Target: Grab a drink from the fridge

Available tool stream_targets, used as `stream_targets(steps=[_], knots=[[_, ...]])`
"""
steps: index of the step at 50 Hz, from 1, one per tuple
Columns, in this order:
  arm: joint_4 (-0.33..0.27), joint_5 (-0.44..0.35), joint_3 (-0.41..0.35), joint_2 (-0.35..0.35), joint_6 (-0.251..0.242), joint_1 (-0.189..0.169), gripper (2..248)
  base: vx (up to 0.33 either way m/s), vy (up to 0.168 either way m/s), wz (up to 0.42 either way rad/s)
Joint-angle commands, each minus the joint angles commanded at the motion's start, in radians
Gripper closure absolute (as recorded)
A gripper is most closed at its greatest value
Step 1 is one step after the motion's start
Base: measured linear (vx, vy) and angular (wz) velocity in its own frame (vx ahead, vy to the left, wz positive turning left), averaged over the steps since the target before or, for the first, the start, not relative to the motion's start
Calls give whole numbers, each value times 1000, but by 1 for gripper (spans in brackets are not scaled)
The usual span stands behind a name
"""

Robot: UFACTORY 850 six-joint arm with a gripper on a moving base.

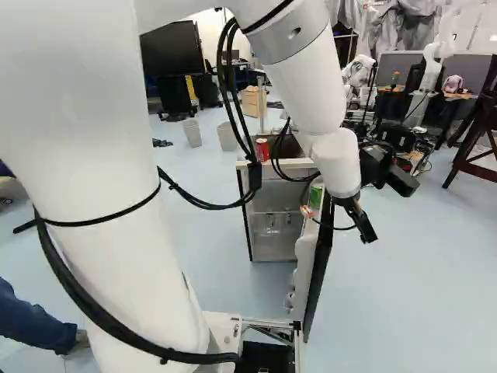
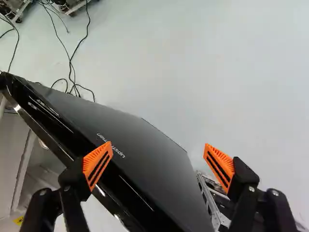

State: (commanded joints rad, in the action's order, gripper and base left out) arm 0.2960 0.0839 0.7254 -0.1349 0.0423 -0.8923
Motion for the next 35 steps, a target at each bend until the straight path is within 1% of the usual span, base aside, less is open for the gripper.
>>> stream_targets(steps=[35], knots=[[0, -14, -76, 69, 0, 48, 3, 0, 0, 0]])
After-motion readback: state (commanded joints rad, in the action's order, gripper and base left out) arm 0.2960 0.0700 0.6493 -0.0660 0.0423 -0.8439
